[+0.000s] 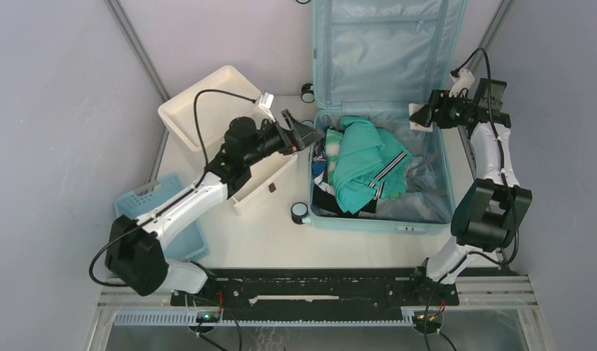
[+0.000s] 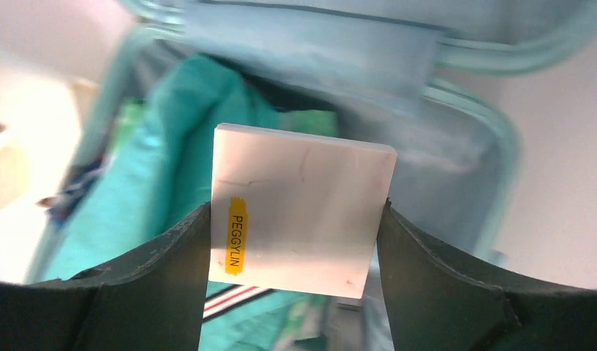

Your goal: Open, take out, and arrange the luggage

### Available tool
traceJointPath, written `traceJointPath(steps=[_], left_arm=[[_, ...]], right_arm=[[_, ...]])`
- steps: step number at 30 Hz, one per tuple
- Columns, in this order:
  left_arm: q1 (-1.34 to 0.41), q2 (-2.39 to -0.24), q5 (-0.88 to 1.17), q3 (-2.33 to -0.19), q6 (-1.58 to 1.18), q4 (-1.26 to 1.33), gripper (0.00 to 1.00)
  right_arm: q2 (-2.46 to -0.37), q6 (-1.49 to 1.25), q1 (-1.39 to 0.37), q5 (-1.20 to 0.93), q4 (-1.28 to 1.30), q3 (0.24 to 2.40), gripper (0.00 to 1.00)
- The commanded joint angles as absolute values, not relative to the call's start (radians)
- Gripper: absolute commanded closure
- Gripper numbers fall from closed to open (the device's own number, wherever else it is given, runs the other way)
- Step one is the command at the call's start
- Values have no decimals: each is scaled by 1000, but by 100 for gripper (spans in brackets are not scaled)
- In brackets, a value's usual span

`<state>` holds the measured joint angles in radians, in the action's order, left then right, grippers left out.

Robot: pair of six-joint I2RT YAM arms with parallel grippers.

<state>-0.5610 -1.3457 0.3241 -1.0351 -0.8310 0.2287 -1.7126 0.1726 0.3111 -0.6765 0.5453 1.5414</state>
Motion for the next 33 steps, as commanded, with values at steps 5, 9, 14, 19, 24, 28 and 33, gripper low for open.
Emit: traceJointPath(steps=[5, 9, 14, 19, 24, 28, 33], left_arm=[[-603, -1521, 293, -1276, -1047, 338, 14], [-610, -1602, 319, -1364, -1121, 289, 17], [-649, -1667, 289, -1478, -1104, 149, 18], [-679, -1703, 227, -1536, -1075, 14, 21], [-694, -1737, 213, -1579, -1060, -66, 29], [-706, -1769, 221, -1639, -1016, -148, 40], [-714, -1786, 231, -1649, -982, -177, 85]], right_arm=[[-1576, -2, 233, -1111, 447, 1463, 64], [-1558, 116, 162, -1151, 518, 1459, 64], [-1542, 196, 64, -1124, 571, 1464, 64], [-1546, 228, 4, -1084, 592, 1491, 64], [-1552, 254, -81, -1041, 613, 1516, 63], [-1558, 259, -101, -1017, 621, 1535, 64], [-1563, 283, -121, -998, 642, 1559, 63]])
